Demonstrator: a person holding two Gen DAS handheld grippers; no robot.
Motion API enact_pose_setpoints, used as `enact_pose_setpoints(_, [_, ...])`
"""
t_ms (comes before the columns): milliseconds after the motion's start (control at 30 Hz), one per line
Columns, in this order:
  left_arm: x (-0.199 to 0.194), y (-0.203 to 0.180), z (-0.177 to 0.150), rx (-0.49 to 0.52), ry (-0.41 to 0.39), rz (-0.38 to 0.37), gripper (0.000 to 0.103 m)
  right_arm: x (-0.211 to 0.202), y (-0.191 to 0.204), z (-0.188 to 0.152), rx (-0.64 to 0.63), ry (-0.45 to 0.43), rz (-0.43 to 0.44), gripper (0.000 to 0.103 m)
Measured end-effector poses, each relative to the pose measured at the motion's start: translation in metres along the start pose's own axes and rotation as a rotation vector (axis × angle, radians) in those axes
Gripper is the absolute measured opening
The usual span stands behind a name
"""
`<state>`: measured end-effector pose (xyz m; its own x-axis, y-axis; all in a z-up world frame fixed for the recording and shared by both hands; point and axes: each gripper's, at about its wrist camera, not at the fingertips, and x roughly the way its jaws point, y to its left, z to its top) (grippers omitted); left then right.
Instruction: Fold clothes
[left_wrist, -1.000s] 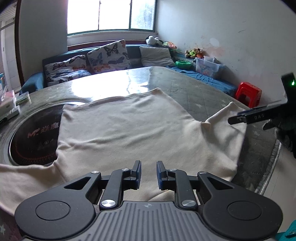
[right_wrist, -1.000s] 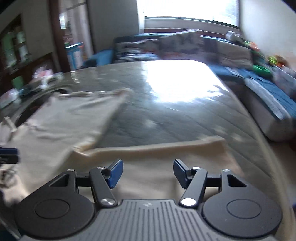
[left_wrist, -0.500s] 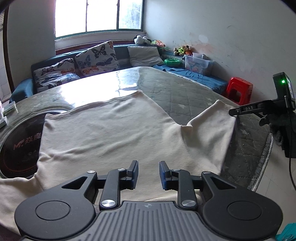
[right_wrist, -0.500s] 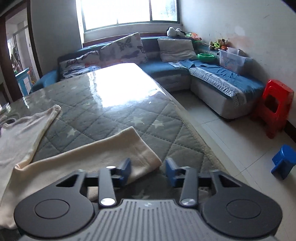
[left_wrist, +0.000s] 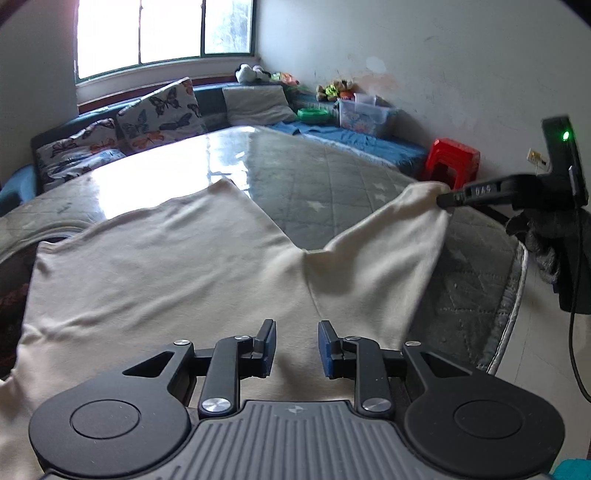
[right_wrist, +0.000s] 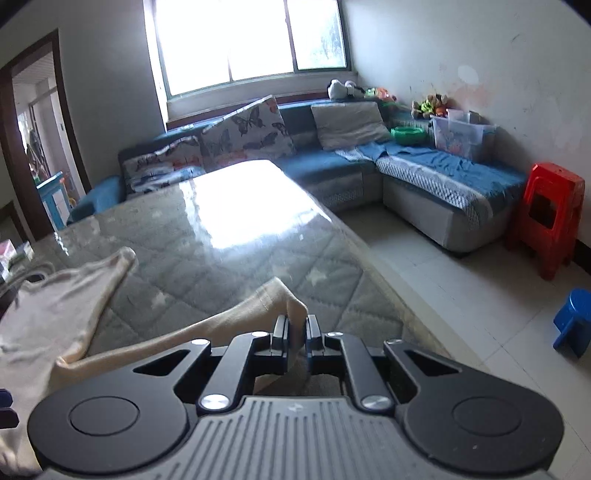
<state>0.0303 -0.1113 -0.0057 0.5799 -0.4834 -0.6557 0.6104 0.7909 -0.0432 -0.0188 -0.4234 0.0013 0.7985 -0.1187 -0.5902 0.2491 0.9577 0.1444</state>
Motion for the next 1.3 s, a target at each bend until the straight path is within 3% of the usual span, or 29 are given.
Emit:
enact_pose_setpoints(67, [0.002, 0.0, -0.001, 0.0, 0.004, -0.003, 0.027, -0.005, 0.001, 0.002, 0.006, -0.012, 0.016, 0.008])
enact_pose_setpoints(133, [-0.001, 0.002, -0.002, -0.007, -0.002, -0.002, 0.035, -0.015, 0.006, 0.011, -0.003, -0.037, 0.05, 0.008])
enact_pose_setpoints(300, [-0.016, 0.013, -0.004, -0.044, -0.032, 0.014, 0.036, -0.046, 0.031, 0.041, -0.055, -0.101, 0.157, 0.008])
enact_pose_setpoints(667, [-0.053, 0.059, -0.022, -0.158, -0.088, 0.1, 0.039, -0.087, 0.139, 0.074, -0.235, -0.117, 0.424, 0.008])
enact_pose_setpoints(867, [-0.068, 0.073, -0.038, -0.208, -0.101, 0.129, 0.04, -0.081, 0.227, 0.064, -0.386, -0.052, 0.56, 0.008])
enact_pose_setpoints(1033, [-0.08, 0.084, -0.051, -0.236, -0.101, 0.159, 0.042, -0.058, 0.279, 0.033, -0.489, 0.052, 0.624, 0.008])
enact_pose_setpoints(1200, [-0.092, 0.095, -0.061, -0.265, -0.097, 0.199, 0.042, -0.038, 0.299, 0.004, -0.534, 0.153, 0.665, 0.014])
enact_pose_setpoints(1300, [-0.097, 0.101, -0.062, -0.275, -0.097, 0.221, 0.042, -0.036, 0.296, -0.002, -0.528, 0.166, 0.67, 0.017])
